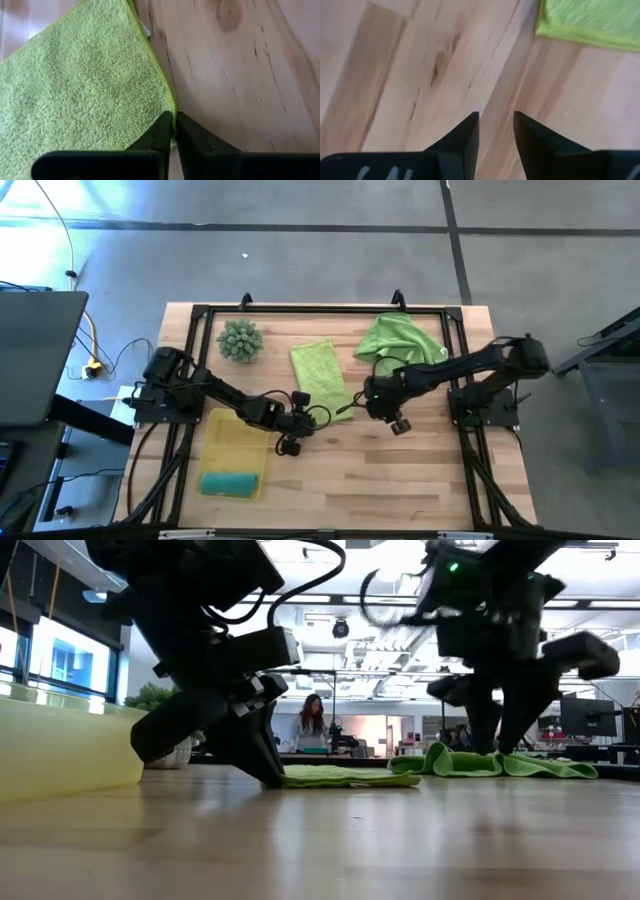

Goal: Roll microfiber towels into tight, uniform cylinder then place into a basket
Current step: Fold the light green towel, then roll the light green towel

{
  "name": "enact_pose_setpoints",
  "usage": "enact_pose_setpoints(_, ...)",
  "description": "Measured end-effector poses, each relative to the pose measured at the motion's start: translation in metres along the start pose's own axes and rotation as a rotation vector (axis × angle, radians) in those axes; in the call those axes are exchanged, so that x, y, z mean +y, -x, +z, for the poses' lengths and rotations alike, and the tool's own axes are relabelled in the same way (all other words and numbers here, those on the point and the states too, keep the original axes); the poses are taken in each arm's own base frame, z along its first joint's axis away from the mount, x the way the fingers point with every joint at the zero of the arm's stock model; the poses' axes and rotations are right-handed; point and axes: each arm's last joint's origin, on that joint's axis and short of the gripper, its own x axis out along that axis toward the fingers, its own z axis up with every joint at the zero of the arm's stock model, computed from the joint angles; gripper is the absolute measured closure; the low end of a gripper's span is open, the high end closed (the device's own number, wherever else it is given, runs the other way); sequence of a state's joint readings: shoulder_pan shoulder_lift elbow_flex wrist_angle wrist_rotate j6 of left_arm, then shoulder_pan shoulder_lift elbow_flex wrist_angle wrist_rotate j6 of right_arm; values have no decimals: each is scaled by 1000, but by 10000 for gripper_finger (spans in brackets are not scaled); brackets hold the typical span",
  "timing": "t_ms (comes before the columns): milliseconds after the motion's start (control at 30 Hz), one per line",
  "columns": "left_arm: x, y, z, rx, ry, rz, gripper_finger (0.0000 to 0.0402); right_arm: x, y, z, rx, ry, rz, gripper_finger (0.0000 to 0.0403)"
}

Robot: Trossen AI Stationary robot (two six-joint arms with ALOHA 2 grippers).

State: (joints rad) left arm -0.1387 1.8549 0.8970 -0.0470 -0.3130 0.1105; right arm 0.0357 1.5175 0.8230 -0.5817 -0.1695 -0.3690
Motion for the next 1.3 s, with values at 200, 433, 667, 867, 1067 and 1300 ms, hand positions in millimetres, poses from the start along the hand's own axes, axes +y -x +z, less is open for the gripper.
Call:
enact_pose_setpoints(200,0,0,1,-10,34,4,387,8,-8,-29,-306,-43,-151,289)
enact_pose_setpoints(433,1,-1,2,-24,40,17,387,11,-22,-47,-686,99,-385,289)
enact_pose_setpoints(667,1,-1,3,-36,47,21,387,3,-41,-38,-586,126,-362,262)
enact_pose_setpoints(867,1,-1,3,-36,70,20,387,-3,-54,-27,-491,122,-319,224)
enact_pose_setpoints(1067,1,-1,3,-36,81,18,387,-9,-65,-22,-464,160,-320,225)
enact_pose_setpoints(1300,0,0,4,-41,95,10,387,-16,-74,-18,-463,153,-309,277)
